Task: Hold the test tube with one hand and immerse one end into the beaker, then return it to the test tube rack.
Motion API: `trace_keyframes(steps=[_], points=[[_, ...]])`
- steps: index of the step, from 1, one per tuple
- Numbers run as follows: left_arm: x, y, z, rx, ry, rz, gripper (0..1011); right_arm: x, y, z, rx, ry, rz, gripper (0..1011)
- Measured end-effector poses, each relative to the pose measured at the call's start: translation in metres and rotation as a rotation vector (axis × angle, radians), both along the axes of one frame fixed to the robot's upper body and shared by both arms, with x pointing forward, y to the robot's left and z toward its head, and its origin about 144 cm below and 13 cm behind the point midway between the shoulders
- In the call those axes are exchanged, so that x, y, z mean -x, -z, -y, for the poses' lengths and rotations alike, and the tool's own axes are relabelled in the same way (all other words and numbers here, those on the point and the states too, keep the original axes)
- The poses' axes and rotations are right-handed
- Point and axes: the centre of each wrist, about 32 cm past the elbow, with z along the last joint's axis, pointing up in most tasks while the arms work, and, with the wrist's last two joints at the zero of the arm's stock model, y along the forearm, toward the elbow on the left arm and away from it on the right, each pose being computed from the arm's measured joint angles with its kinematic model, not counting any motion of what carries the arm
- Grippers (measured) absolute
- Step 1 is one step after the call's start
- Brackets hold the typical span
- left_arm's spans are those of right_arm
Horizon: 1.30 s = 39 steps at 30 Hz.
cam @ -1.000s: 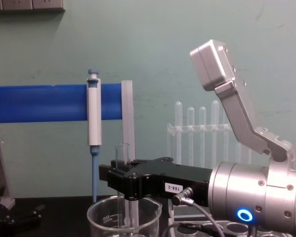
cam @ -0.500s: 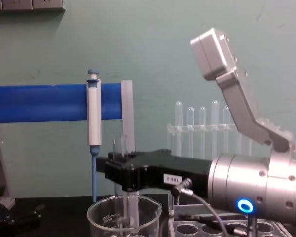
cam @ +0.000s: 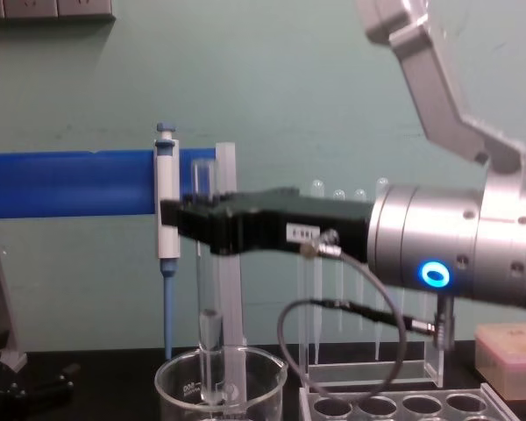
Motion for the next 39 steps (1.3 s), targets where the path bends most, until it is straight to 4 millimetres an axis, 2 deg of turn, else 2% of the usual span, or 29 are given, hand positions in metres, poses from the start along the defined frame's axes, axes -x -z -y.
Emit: trace_keyframes(steps=[8, 15, 20, 23, 29, 35, 39], points=[[0.000, 0.000, 0.000, 0.000, 0.000, 0.000, 1000, 0.001, -0.020, 0.002, -0.024, 0.001, 0.016, 226], [0.000, 0.000, 0.000, 0.000, 0.000, 0.000, 1000, 0.008, -0.037, 0.012, -0.040, 0.016, 0.023, 226], [0.000, 0.000, 0.000, 0.000, 0.000, 0.000, 1000, 0.017, -0.043, 0.028, -0.038, 0.041, 0.028, 226], [0.000, 0.000, 0.000, 0.000, 0.000, 0.000, 1000, 0.025, -0.047, 0.049, -0.038, 0.077, 0.036, 226], [0.000, 0.000, 0.000, 0.000, 0.000, 0.000, 1000, 0.036, -0.049, 0.075, -0.030, 0.130, 0.044, 226], [0.000, 0.000, 0.000, 0.000, 0.000, 0.000, 1000, 0.051, -0.039, 0.101, -0.021, 0.195, 0.039, 226], [0.000, 0.000, 0.000, 0.000, 0.000, 0.000, 1000, 0.057, -0.031, 0.107, -0.027, 0.212, 0.038, 226]])
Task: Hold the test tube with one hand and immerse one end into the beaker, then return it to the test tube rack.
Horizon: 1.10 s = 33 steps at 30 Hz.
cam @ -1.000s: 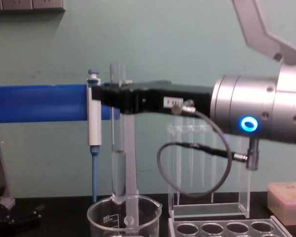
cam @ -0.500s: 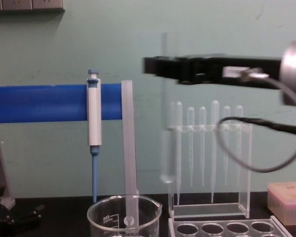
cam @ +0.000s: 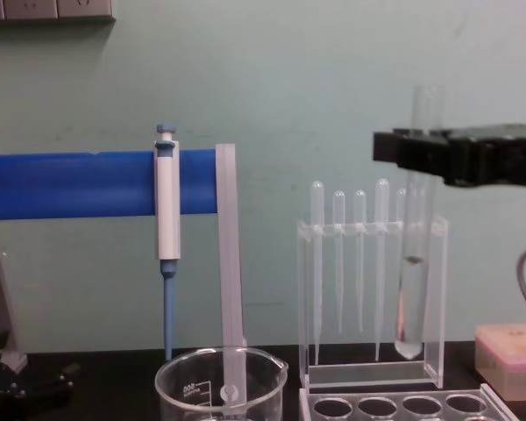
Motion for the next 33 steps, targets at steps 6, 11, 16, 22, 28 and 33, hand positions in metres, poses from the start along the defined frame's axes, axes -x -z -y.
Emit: trace_keyframes(steps=[6, 11, 16, 22, 28, 33], points=[[0.000, 0.000, 0.000, 0.000, 0.000, 0.000, 1000, 0.005, 0.017, 0.002, -0.012, 0.010, 0.008, 226], [0.000, 0.000, 0.000, 0.000, 0.000, 0.000, 1000, 0.002, 0.031, -0.001, -0.024, 0.010, -0.008, 226], [0.000, 0.000, 0.000, 0.000, 0.000, 0.000, 1000, 0.000, 0.041, -0.004, -0.020, 0.003, -0.022, 226], [0.000, 0.000, 0.000, 0.000, 0.000, 0.000, 1000, -0.004, 0.051, -0.006, -0.019, 0.009, -0.035, 226], [0.000, 0.000, 0.000, 0.000, 0.000, 0.000, 1000, -0.006, 0.057, -0.006, -0.026, 0.012, -0.039, 226], [0.000, 0.000, 0.000, 0.000, 0.000, 0.000, 1000, -0.007, 0.060, -0.007, -0.029, 0.012, -0.046, 226]])
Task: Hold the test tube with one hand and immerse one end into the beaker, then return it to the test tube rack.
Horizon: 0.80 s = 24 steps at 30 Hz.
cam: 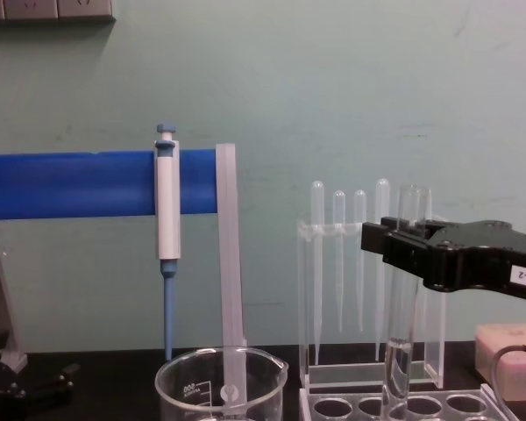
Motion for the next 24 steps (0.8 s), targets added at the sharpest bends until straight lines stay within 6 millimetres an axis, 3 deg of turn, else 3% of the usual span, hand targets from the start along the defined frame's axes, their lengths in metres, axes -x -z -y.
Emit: trace_keyframes(steps=[24], points=[[0.000, 0.000, 0.000, 0.000, 0.000, 0.000, 1000, -0.005, 0.018, -0.005, 0.007, -0.008, -0.025, 226]])
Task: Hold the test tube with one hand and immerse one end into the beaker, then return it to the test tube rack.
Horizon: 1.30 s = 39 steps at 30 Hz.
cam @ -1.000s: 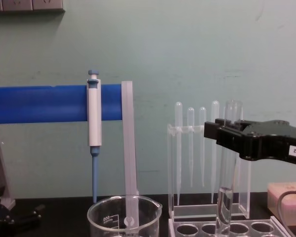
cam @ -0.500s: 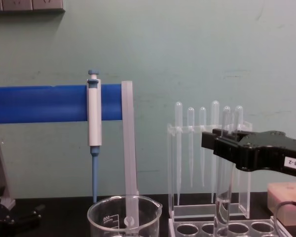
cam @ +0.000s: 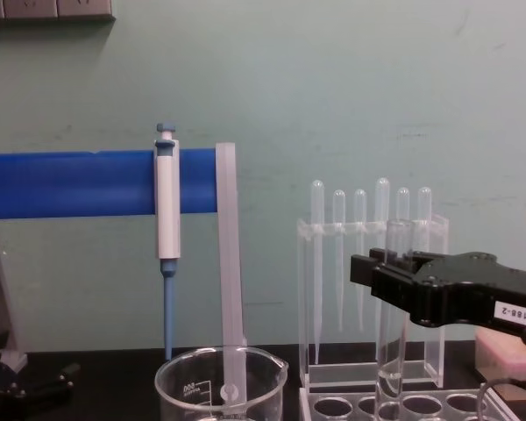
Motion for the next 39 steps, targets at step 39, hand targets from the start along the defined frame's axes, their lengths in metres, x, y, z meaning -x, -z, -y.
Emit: trace_keyframes(steps=[39], points=[[0.000, 0.000, 0.000, 0.000, 0.000, 0.000, 1000, 0.000, 0.018, -0.002, 0.032, 0.011, -0.038, 226]])
